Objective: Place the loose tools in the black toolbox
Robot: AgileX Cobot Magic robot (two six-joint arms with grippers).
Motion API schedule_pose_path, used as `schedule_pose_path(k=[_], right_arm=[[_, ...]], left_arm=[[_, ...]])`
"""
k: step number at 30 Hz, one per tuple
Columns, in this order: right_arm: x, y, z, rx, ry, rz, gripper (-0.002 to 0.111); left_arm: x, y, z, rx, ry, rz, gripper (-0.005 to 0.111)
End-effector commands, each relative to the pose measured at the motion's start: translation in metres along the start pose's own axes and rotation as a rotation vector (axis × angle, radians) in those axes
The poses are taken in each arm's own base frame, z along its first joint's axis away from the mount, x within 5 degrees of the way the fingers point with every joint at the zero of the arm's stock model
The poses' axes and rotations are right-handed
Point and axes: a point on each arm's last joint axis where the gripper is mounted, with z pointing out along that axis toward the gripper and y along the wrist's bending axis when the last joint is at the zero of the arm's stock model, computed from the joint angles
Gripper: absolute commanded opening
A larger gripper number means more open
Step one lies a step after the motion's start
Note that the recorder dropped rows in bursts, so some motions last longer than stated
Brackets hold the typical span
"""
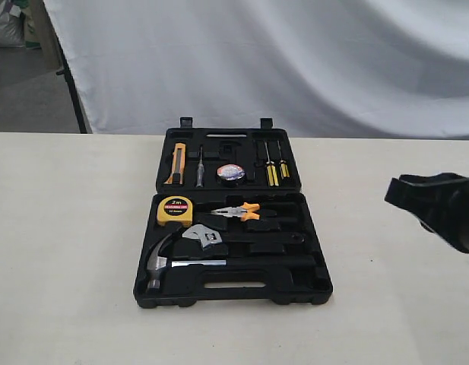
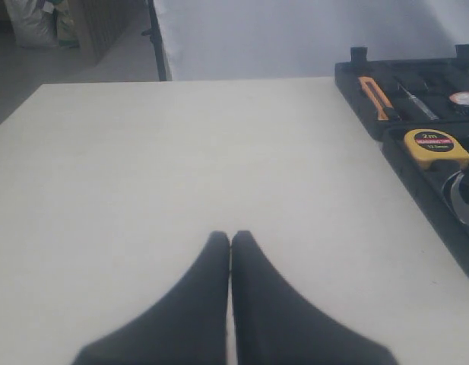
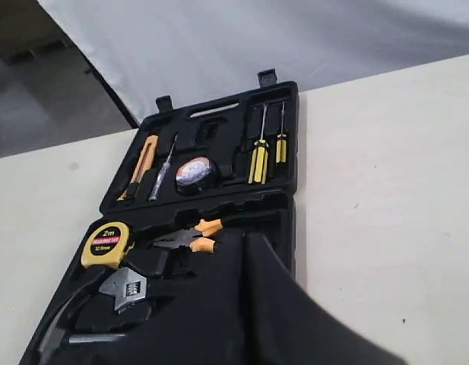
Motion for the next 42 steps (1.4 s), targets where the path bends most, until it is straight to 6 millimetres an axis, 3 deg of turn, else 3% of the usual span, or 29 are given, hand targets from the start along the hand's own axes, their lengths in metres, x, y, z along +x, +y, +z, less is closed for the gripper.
schedule_pose_path(k=[1,8,16,24,31,38,42], right_arm=[[0.013,-0.006,-0.018,-0.031,-0.083,0.004,0.0],[0.038,-0.016,-0.037,-0.04,-0.105,0.004,0.0],[0.063,-0.027,-0.042,-0.017,-0.049,0.01,0.0],[0.063,-0.027,-0.052,-0.025,-0.068,0.01,0.0],[0.062,-0.026,-0.083,-0.054,-0.139,0.0,0.0],[0.073,-0.031,-0.101,-0.038,-0.134,-0.174,0.0],[0.091,-0.038,-0.1,-0.04,-0.12,-0.149,0.0]], left_arm=[[-0.002,0.001,0.0,-0.021,-0.02,0.0,0.001],[-0.002,0.001,0.0,-0.021,-0.02,0.0,0.001],[-0.002,0.001,0.0,-0.021,-0.02,0.0,0.001],[-0.002,0.001,0.0,-0.021,-0.02,0.0,0.001],[-0.002,0.001,0.0,-0.021,-0.02,0.0,0.001],[-0.002,0.001,0.0,-0.021,-0.02,0.0,0.001],[-0.002,0.001,0.0,-0.021,-0.02,0.0,0.001]])
